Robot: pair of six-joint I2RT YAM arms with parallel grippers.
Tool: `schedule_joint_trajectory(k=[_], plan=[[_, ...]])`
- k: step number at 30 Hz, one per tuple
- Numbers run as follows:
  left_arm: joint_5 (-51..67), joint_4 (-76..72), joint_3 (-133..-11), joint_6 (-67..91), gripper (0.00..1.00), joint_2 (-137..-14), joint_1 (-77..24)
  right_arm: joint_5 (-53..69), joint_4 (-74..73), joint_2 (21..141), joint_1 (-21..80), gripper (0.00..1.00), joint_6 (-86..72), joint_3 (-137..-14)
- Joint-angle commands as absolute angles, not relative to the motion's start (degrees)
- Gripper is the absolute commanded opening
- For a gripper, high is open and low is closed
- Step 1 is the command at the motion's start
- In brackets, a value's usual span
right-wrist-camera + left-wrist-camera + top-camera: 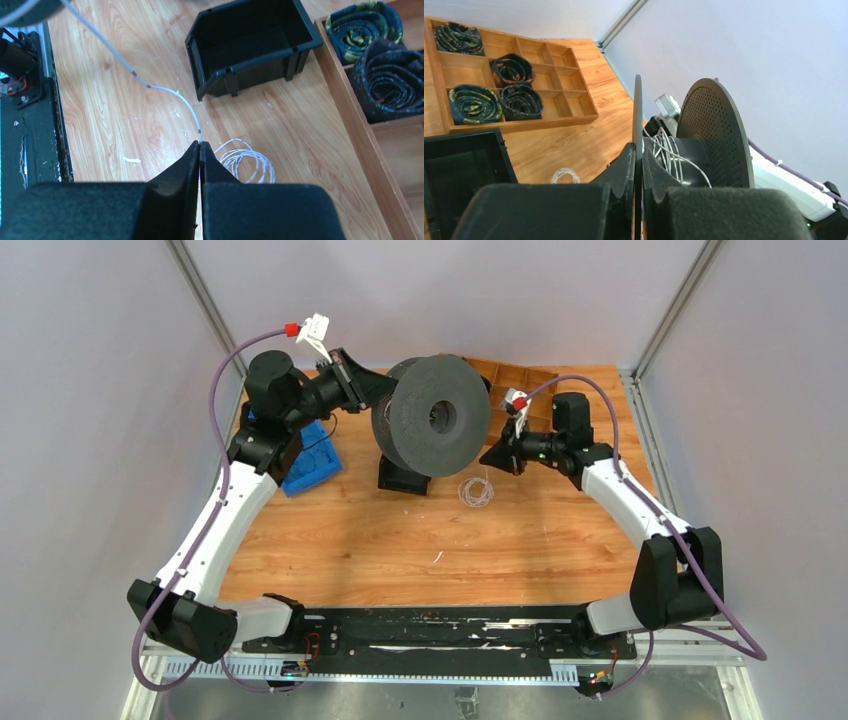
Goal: Wrap the cables
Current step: Wrap the cable around the cable reel.
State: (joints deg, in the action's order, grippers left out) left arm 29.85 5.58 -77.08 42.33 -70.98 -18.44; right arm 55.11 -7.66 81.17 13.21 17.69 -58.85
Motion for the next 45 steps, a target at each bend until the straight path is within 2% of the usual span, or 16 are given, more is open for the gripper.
schedule_joint_trajectory(k=[1,6,12,18,27,39,45], plan=[[32.0,-0.9,-77.3,46.4,0.00,-69.6,-17.7,55.1,-0.2,81.3,14.9,0.01,10.2,-57.8],[32.0,-1.3,-76.8,47.2,0.00,-69.5,-17.7,54.3,2.7,82.1,15.3,0.06,6.2,-56.6],[31.9,-0.9,-76.9,47.4,0.00,-69.5,-17.4,55.6,5.3,82.0,15.7,0.26,3.8,-55.7],[32.2,-1.3,-76.7,48.0,0.00,-69.3,-17.2,52.7,5.7,82.5,16.5,0.37,5.5,-54.8],[33.5,-3.2,-76.4,50.1,0.00,-69.2,-16.3,49.1,6.1,83.3,16.5,0.42,10.6,-53.2],[35.0,-5.5,-75.8,52.7,0.00,-68.8,-15.2,46.5,9.7,87.4,16.5,0.43,11.5,-53.1],[34.1,-4.9,-75.6,51.8,0.00,-68.9,-14.8,48.5,5.1,82.3,16.5,0.43,15.8,-52.9]])
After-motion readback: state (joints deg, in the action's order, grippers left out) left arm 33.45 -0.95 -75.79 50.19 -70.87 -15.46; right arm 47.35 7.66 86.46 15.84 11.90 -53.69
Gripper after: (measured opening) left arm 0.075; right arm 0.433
